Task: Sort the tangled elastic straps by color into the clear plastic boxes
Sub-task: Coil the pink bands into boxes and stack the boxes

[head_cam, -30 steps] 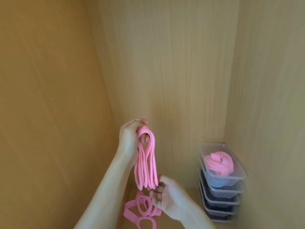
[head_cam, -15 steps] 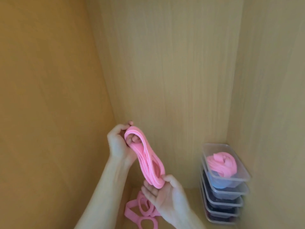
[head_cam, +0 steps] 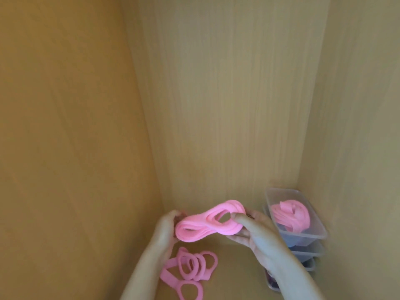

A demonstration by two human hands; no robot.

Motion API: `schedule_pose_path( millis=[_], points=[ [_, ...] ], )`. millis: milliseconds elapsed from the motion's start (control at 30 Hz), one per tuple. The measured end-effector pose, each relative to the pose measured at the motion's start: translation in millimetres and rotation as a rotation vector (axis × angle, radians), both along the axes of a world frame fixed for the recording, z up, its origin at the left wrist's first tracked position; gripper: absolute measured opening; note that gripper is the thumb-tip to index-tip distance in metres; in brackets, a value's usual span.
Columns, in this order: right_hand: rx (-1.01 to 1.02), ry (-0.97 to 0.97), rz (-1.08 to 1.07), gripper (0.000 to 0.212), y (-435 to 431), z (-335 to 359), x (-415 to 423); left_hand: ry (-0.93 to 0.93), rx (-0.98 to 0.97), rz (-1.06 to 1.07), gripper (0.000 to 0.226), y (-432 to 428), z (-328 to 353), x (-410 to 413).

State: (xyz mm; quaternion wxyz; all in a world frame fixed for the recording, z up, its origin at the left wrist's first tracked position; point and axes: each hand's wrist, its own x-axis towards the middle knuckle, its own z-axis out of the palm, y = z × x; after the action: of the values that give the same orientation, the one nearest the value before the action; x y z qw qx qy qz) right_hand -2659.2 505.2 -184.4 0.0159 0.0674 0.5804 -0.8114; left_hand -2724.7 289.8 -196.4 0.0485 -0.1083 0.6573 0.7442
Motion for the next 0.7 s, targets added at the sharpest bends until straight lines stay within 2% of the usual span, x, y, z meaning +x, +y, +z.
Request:
schedule_pose_path(
  millis=[100,133,200,233,300,333,400,534,567,600,700],
  points=[
    [0.062,-0.033,-0.028,0.03,3,-7,2,0.24,-0.313,-0.071,0.013,6,-15,25],
    [0.068,-0.045,-0.038,0.029,4,-10,2,0.33,-0.396,-0.167,0.02,7,-19,35],
    [0.057,-0.065,-0.05,0.027,6,-14,3,0.445,-0.576,-0.387,0.066,14,-32,49],
    [0.04,-0.071,-0.05,0.026,6,-16,3,0.497,-0.735,-0.42,0.082,20,-37,55],
    [-0.017,-0.09,-0.052,0.023,4,-19,4,0.584,-1.046,-0.341,0.093,33,-47,60],
    [-0.049,-0.097,-0.058,0.021,1,-20,4,0.584,-1.119,-0.269,0.09,38,-50,60],
    [-0.112,-0.094,-0.067,0.019,-4,-22,5,0.526,-1.123,-0.165,0.073,42,-50,56],
    [-0.219,-0.057,-0.049,0.022,-13,-26,14,0.406,-1.005,-0.105,0.011,40,-48,52],
    [-0.236,-0.042,-0.041,0.024,-16,-28,16,0.39,-0.942,-0.081,0.007,38,-46,52],
    [-0.249,-0.028,-0.037,0.027,-18,-30,19,0.373,-0.858,-0.065,0.014,37,-44,52],
    [-0.29,-0.012,-0.024,0.044,-27,-39,25,0.288,-0.477,-0.1,0.026,35,-36,53]
  ],
)
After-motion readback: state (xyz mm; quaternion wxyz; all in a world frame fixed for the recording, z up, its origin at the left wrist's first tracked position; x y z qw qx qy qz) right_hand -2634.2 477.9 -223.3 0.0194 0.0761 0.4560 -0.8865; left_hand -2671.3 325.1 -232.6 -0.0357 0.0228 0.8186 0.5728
